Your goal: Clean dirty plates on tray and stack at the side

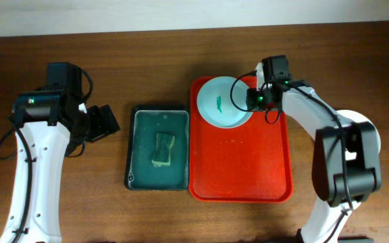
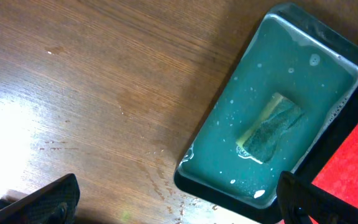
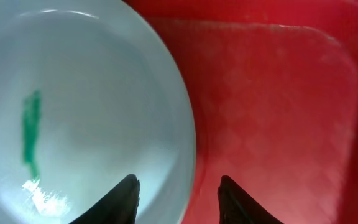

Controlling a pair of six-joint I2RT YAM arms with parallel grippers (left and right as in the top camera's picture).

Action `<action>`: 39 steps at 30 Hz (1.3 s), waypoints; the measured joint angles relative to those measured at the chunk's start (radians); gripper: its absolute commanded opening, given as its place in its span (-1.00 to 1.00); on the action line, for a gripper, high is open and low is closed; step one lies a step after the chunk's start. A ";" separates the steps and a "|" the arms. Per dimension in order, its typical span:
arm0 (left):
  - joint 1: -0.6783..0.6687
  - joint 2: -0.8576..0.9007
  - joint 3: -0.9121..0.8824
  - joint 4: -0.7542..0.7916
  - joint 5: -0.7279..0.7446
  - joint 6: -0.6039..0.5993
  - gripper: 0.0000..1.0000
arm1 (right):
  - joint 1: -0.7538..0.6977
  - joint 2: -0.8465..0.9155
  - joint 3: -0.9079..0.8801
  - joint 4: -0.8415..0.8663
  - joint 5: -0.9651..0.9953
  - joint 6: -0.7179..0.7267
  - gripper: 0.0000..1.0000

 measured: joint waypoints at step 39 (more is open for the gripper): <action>-0.377 0.204 -0.366 0.411 0.083 0.139 -0.37 | 0.052 -0.826 -0.187 -0.610 -0.051 0.174 -0.11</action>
